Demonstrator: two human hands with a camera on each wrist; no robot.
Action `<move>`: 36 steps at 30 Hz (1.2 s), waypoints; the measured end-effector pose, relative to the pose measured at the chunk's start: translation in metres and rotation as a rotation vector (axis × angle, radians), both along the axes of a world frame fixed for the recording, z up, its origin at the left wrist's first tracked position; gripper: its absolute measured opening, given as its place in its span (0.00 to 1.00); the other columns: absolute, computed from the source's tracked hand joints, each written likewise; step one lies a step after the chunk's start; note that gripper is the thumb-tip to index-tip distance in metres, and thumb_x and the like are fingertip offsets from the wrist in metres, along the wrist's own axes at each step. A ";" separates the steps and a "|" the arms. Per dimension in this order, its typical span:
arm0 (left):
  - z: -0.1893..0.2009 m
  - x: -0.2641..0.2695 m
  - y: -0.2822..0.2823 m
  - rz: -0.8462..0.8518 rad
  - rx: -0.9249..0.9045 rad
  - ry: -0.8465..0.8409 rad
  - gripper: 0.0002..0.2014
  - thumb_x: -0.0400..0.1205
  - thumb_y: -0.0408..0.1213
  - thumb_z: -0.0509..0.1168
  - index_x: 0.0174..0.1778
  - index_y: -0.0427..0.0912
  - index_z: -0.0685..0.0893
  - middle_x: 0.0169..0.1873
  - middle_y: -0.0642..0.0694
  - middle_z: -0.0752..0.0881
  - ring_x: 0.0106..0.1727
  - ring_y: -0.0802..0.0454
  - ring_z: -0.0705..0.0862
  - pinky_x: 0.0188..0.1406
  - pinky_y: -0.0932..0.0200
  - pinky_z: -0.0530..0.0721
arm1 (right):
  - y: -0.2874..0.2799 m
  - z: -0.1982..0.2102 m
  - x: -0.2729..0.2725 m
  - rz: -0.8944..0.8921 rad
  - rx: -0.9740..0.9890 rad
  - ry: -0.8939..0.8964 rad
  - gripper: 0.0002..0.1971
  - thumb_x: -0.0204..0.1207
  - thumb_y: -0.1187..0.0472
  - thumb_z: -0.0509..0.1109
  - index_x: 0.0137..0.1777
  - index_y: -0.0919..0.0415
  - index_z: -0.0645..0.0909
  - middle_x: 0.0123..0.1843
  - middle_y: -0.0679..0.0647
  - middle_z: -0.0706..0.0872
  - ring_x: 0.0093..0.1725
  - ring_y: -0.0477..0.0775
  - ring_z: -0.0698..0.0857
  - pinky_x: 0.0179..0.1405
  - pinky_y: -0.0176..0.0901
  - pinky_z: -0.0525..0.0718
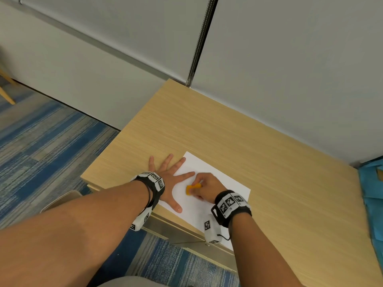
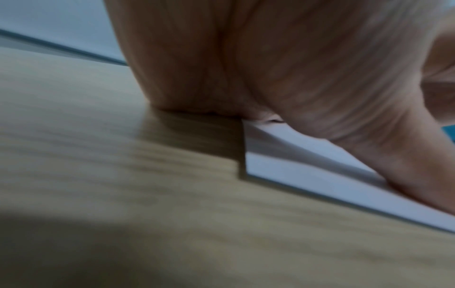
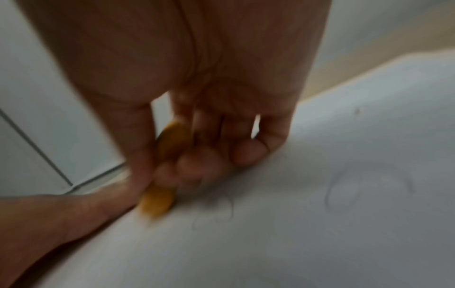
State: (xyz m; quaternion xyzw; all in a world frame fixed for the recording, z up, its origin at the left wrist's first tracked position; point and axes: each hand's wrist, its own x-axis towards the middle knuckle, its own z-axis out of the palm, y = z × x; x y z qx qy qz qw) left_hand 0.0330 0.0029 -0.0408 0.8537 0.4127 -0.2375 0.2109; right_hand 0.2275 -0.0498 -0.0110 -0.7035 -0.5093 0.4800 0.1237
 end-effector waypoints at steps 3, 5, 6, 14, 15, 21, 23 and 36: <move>-0.001 0.001 0.000 -0.002 0.004 0.002 0.70 0.49 0.88 0.67 0.76 0.84 0.24 0.77 0.60 0.11 0.80 0.39 0.13 0.62 0.08 0.21 | -0.001 0.013 0.003 0.163 -0.156 0.033 0.11 0.71 0.63 0.82 0.39 0.57 0.81 0.31 0.60 0.86 0.27 0.53 0.80 0.38 0.43 0.80; -0.002 0.001 0.001 0.000 0.003 -0.002 0.70 0.49 0.88 0.68 0.76 0.84 0.24 0.77 0.60 0.11 0.80 0.40 0.13 0.62 0.09 0.21 | 0.000 0.004 -0.001 0.047 0.000 -0.052 0.11 0.71 0.56 0.81 0.39 0.53 0.79 0.34 0.58 0.90 0.31 0.56 0.85 0.41 0.48 0.85; -0.001 0.001 0.001 -0.001 0.002 -0.002 0.70 0.49 0.88 0.68 0.76 0.84 0.24 0.78 0.60 0.11 0.80 0.40 0.13 0.62 0.09 0.20 | -0.001 -0.002 -0.003 -0.031 0.088 -0.112 0.11 0.71 0.54 0.80 0.40 0.51 0.78 0.36 0.58 0.90 0.34 0.58 0.87 0.42 0.52 0.88; -0.001 0.002 0.002 0.007 -0.002 -0.003 0.70 0.49 0.88 0.68 0.75 0.85 0.24 0.77 0.60 0.11 0.80 0.39 0.13 0.63 0.08 0.22 | -0.003 0.005 0.000 0.004 0.009 -0.038 0.10 0.73 0.58 0.80 0.43 0.57 0.79 0.31 0.56 0.87 0.27 0.52 0.83 0.39 0.48 0.85; -0.001 0.002 0.002 0.004 -0.004 -0.008 0.69 0.49 0.88 0.68 0.75 0.85 0.24 0.78 0.60 0.11 0.80 0.40 0.13 0.63 0.09 0.22 | -0.002 0.002 -0.003 -0.087 0.090 -0.089 0.11 0.73 0.55 0.79 0.42 0.55 0.78 0.34 0.57 0.88 0.30 0.54 0.84 0.40 0.51 0.87; -0.002 0.001 0.000 0.002 0.013 0.016 0.70 0.49 0.88 0.67 0.75 0.84 0.23 0.77 0.60 0.11 0.80 0.39 0.13 0.63 0.08 0.22 | -0.006 0.012 0.003 0.210 -0.211 0.000 0.11 0.70 0.61 0.82 0.41 0.57 0.81 0.27 0.54 0.86 0.26 0.51 0.82 0.38 0.43 0.83; -0.002 0.002 0.002 0.001 0.015 0.012 0.70 0.49 0.88 0.67 0.75 0.84 0.23 0.77 0.59 0.11 0.81 0.39 0.13 0.63 0.08 0.22 | -0.004 0.011 0.004 0.144 -0.123 -0.017 0.10 0.72 0.59 0.81 0.43 0.57 0.80 0.29 0.54 0.88 0.27 0.50 0.84 0.39 0.43 0.84; 0.002 0.001 -0.001 0.008 0.000 0.015 0.66 0.53 0.89 0.65 0.76 0.85 0.26 0.80 0.59 0.14 0.82 0.40 0.15 0.67 0.09 0.25 | -0.034 0.007 0.062 -0.820 0.163 0.281 0.07 0.81 0.61 0.75 0.49 0.59 0.78 0.34 0.58 0.84 0.26 0.54 0.82 0.26 0.41 0.78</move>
